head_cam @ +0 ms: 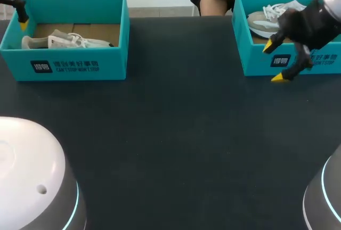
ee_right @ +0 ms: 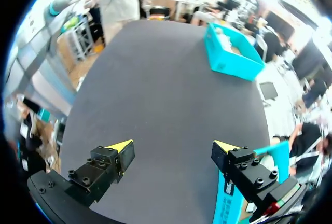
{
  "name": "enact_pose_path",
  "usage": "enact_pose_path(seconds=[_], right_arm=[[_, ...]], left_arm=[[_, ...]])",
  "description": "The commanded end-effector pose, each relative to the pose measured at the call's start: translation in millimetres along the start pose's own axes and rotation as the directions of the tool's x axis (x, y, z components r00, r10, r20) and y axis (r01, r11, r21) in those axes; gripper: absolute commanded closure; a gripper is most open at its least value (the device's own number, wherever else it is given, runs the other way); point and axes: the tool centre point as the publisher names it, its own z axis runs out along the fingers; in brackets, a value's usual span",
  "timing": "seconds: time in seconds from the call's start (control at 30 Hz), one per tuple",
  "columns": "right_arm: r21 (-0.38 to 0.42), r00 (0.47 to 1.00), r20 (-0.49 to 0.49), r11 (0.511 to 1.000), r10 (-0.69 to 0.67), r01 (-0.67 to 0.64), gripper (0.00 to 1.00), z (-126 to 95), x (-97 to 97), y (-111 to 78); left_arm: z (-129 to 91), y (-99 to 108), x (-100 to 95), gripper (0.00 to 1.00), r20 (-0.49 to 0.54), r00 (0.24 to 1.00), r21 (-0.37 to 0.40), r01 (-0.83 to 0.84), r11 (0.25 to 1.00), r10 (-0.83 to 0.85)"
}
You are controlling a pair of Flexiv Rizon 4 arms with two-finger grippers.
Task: Take the shoe out of the shoebox, open the shoe tongue, remove and reinsert the insole, then place the shoe into the shoebox
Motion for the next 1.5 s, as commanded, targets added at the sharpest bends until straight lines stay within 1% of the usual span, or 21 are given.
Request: enact_pose_path(seconds=[0.03,0.07,0.17,0.2,0.23,0.27,0.77,0.8,0.83,0.87,0.93,0.97,1.03,1.07,1.1,1.13,1.2,1.23,1.27,1.3,1.5], right_arm=[[-0.079,0.938,0.109,0.944,0.329,-0.321,0.0,-9.6,-28.1,-25.7],[-0.084,0.914,0.147,0.925,0.379,-0.371,0.0,-15.2,-34.8,-32.6],[-0.129,0.846,0.181,0.865,0.502,-0.485,0.0,-25.2,-56.0,-50.0],[-0.13,0.818,0.179,0.838,0.546,-0.531,0.0,-26.4,-63.8,-52.9],[-0.132,0.767,0.195,0.792,0.611,-0.597,0.0,-28.2,-71.1,-57.0],[-0.122,0.739,0.196,0.764,0.644,-0.633,0.0,-29.9,-76.8,-60.2],[-0.122,0.739,0.196,0.764,0.644,-0.633,0.0,-29.9,-76.8,-60.2],[-0.132,0.705,0.212,0.734,0.677,-0.666,0.0,-27.4,-77.2,-62.3],[-0.179,0.65,0.23,0.688,0.724,-0.703,0.0,-25.4,-81.3,-65.0],[-0.187,0.627,0.25,0.672,0.738,-0.716,0.0,-25.1,-88.0,-67.2],[-0.179,0.562,0.304,0.626,0.769,-0.759,0.0,-26.1,-104.2,-75.1],[-0.183,0.537,0.314,0.605,0.783,-0.775,0.0,-27.4,-112.5,-79.3],[-0.173,0.494,0.364,0.578,0.79,-0.797,0.0,-30.3,-129.3,-87.5],[-0.198,0.458,0.38,0.554,0.804,-0.809,0.0,-34.0,-139.1,-93.5],[-0.219,0.431,0.393,0.538,0.812,-0.814,0.0,-38.1,-153.7,-100.5],[-0.226,0.4,0.416,0.519,0.816,-0.824,0.0,-41.6,-163.8,-106.5],[-0.236,0.377,0.428,0.504,0.822,-0.831,0.0,-46.8,-182.0,-115.9],[-0.245,0.351,0.447,0.491,0.822,-0.836,0.0,-50.8,-196.3,-123.7],[-0.25,0.346,0.449,0.488,0.824,-0.836,0.0,-52.5,-204.1,-127.4],[-0.261,0.32,0.459,0.47,0.829,-0.843,0.0,-55.1,-218.9,-134.0],[-0.261,0.32,0.459,0.47,0.829,-0.843,0.0,-55.1,-218.9,-134.0]], left_arm=[[0.7,-1.0,-1.0,0.0,-0.002,1.0,-0.004,-0.001,1.0,0.001],[0.7,-1.0,-1.0,0.0,-0.002,1.0,-0.004,-0.001,1.0,0.001],[0.7,-1.0,-1.0,0.0,-0.002,1.0,-0.004,-0.001,1.0,0.001],[0.7,-1.0,-1.0,0.0,-0.002,1.0,-0.004,-0.001,1.0,0.001],[0.7,-1.0,-1.0,0.0,-0.002,1.0,-0.004,-0.001,1.0,0.001],[0.7,-1.0,-1.0,0.0,-0.002,1.0,-0.004,-0.001,1.0,0.001],[0.7,-1.0,-1.0,0.0,-0.002,1.0,-0.004,-0.001,1.0,0.001],[0.7,-1.0,-1.0,0.0,-0.002,1.0,-0.004,-0.001,1.0,0.001],[0.7,-1.0,-1.0,0.0,-0.002,1.0,-0.004,-0.001,1.0,0.001],[0.7,-1.0,-1.0,0.0,-0.002,1.0,-0.004,-0.001,1.0,0.001],[0.7,-1.0,-1.0,0.0,-0.002,1.0,-0.004,-0.001,1.0,0.001],[0.7,-1.0,-1.0,0.0,-0.002,1.0,-0.004,-0.001,1.0,0.001],[0.7,-1.0,-1.0,0.0,-0.002,1.0,-0.004,-0.001,1.0,0.001],[0.7,-1.0,-1.0,0.0,-0.002,1.0,-0.004,-0.001,1.0,0.001],[0.7,-1.0,-1.0,0.0,-0.002,1.0,-0.004,-0.001,1.0,0.001],[0.7,-1.0,-1.0,0.0,-0.002,1.0,-0.004,-0.001,1.0,0.001],[0.7,-1.0,-1.0,0.0,-0.002,1.0,-0.004,-0.001,1.0,0.001],[0.7,-1.0,-1.0,0.0,-0.002,1.0,-0.004,-0.001,1.0,0.001],[0.7,-1.0,-1.0,0.0,-0.002,1.0,-0.004,-0.001,1.0,0.001],[0.7,-1.0,-1.0,0.0,-0.002,1.0,-0.004,-0.001,1.0,0.001],[0.7,-1.0,-1.0,0.0,-0.002,1.0,-0.004,-0.001,1.0,0.001]])
